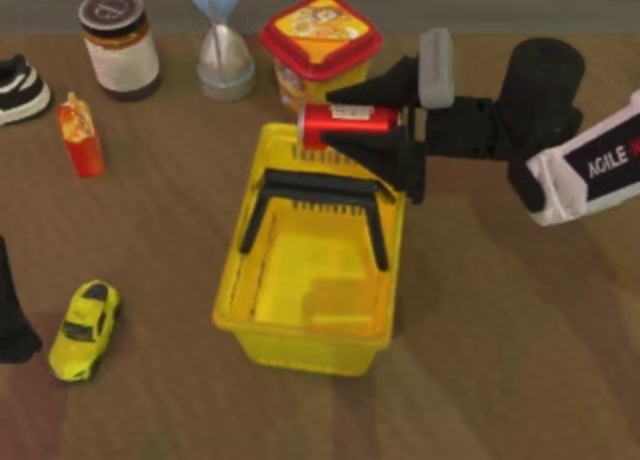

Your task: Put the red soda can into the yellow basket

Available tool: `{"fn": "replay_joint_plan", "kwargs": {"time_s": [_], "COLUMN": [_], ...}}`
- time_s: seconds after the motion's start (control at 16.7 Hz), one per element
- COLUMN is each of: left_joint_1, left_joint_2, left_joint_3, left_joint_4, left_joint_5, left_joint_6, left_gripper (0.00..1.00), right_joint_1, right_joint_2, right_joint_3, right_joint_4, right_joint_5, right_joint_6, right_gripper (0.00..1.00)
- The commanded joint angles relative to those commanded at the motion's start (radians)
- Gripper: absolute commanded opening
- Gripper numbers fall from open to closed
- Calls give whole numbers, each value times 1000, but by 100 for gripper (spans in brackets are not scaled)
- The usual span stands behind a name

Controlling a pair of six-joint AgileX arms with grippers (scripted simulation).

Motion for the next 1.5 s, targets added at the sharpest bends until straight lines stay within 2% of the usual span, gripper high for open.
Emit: {"fn": "replay_joint_plan", "kwargs": {"time_s": [0.12, 0.18, 0.6, 0.78, 0.9, 1.02, 1.2, 1.32, 1.5], "left_joint_1": [0, 0, 0, -4, -23, -54, -117, -165, -243], "left_joint_2": [0, 0, 0, 8, 52, 128, 302, 450, 706], "left_joint_3": [0, 0, 0, 7, 47, 114, 267, 395, 617], "left_joint_4": [0, 0, 0, -6, -41, -101, -233, -344, -529], "left_joint_5": [0, 0, 0, 2, 12, 25, 47, 61, 75], "left_joint_6": [0, 0, 0, 5, 31, 77, 177, 260, 398], "left_gripper": [100, 100, 100, 100, 100, 100, 100, 100, 100], "right_joint_1": [0, 0, 0, -7, -18, -40, -87, -125, -183], "right_joint_2": [0, 0, 0, -21, -71, -162, -380, -569, -902], "right_joint_3": [0, 0, 0, -5, -37, -93, -218, -322, -497], "right_joint_4": [0, 0, 0, -8, -14, -27, -69, -114, -211], "right_joint_5": [0, 0, 0, 11, 36, 83, 189, 278, 432], "right_joint_6": [0, 0, 0, -5, -18, -38, -76, -102, -137], "right_gripper": [98, 100, 100, 100, 100, 100, 100, 100, 100]}}
